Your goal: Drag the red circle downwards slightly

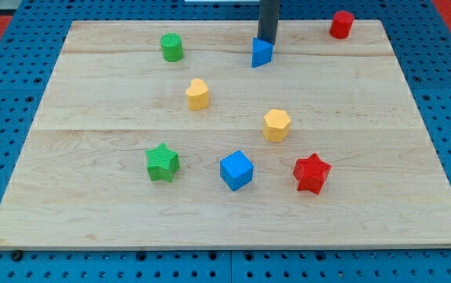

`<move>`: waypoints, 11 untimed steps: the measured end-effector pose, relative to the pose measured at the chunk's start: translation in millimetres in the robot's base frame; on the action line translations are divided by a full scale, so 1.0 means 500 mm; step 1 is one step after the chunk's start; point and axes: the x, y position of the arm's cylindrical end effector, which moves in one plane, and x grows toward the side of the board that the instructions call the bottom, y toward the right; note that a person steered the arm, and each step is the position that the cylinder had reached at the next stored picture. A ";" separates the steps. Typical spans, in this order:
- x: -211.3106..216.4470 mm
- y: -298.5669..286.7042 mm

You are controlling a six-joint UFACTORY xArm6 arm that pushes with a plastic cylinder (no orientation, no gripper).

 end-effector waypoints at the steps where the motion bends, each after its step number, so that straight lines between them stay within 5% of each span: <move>1: 0.000 0.000; 4: -0.118 0.092; 8: -0.126 0.226; 9: -0.094 0.136; 10: 0.061 0.127; 11: 0.122 0.331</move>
